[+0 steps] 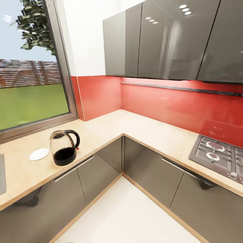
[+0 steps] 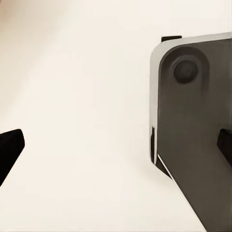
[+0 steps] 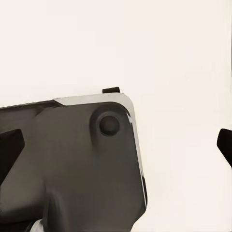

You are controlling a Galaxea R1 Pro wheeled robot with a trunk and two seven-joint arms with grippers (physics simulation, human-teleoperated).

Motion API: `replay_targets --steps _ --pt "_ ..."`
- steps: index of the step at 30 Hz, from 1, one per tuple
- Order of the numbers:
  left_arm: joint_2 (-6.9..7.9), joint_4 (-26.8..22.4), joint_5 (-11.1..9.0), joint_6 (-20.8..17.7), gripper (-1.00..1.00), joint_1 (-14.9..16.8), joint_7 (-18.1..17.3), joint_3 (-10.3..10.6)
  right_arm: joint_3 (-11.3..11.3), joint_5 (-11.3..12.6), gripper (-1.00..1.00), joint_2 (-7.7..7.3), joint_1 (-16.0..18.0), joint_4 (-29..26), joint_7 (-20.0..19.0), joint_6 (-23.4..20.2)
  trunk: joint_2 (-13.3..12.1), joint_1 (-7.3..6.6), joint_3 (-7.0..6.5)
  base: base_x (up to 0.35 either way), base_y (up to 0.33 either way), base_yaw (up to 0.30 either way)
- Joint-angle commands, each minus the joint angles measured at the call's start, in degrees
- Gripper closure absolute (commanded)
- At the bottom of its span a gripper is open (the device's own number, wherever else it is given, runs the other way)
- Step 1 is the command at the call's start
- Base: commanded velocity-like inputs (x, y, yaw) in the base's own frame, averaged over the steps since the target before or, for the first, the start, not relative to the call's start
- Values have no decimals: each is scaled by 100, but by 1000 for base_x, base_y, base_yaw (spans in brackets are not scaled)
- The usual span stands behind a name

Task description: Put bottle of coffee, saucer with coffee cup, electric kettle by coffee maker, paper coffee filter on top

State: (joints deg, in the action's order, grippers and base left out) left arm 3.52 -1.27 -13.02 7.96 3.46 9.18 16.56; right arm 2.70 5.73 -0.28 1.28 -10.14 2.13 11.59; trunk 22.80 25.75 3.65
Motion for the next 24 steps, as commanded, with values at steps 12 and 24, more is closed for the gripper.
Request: replay_targets --steps 12,24 --pt "-1 4 -52 55 -100 7 14 49 2 58 -100 2 3 3 -11 22 12 3 13 7 -272 277" --pt "16 12 -76 48 -100 7 14 25 2 52 -100 0 3 3 -11 26 12 3 13 112 -254 277"
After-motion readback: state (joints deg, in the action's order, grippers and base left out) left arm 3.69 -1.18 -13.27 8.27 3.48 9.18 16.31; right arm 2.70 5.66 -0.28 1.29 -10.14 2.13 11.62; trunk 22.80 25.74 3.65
